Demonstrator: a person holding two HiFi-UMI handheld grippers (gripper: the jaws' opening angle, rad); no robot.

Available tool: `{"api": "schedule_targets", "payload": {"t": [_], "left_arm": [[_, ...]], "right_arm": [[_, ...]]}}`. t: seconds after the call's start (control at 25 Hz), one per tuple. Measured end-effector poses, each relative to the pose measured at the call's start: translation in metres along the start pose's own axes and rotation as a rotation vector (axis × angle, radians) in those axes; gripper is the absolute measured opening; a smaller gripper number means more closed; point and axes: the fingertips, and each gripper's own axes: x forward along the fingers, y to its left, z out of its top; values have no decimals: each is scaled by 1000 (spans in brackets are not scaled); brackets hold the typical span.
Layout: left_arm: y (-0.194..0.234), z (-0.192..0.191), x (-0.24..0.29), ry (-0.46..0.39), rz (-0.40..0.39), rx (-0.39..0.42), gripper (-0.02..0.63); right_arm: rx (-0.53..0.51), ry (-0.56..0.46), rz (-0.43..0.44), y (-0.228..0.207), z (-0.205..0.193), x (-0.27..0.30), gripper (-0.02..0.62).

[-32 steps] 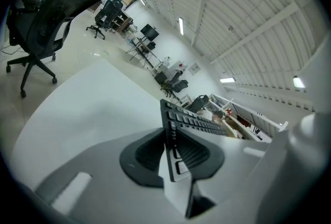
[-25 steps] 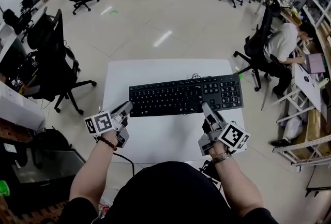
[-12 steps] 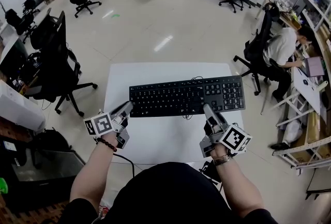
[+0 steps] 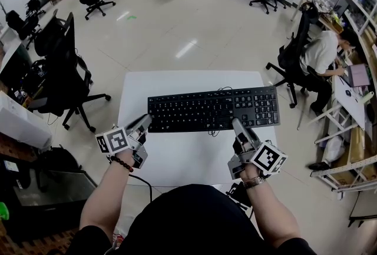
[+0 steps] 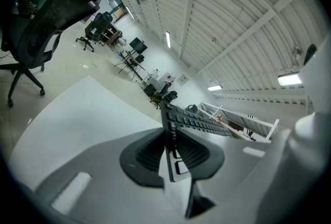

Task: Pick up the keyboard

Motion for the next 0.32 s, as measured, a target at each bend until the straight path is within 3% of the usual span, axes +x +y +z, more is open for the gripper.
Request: {"api": "schedule_targets", "payload": {"t": [0.32], "left_arm": [[-2, -1, 4, 1, 3, 0, 75]], "right_arm": [[11, 1, -13, -5, 2, -3, 114]]}}
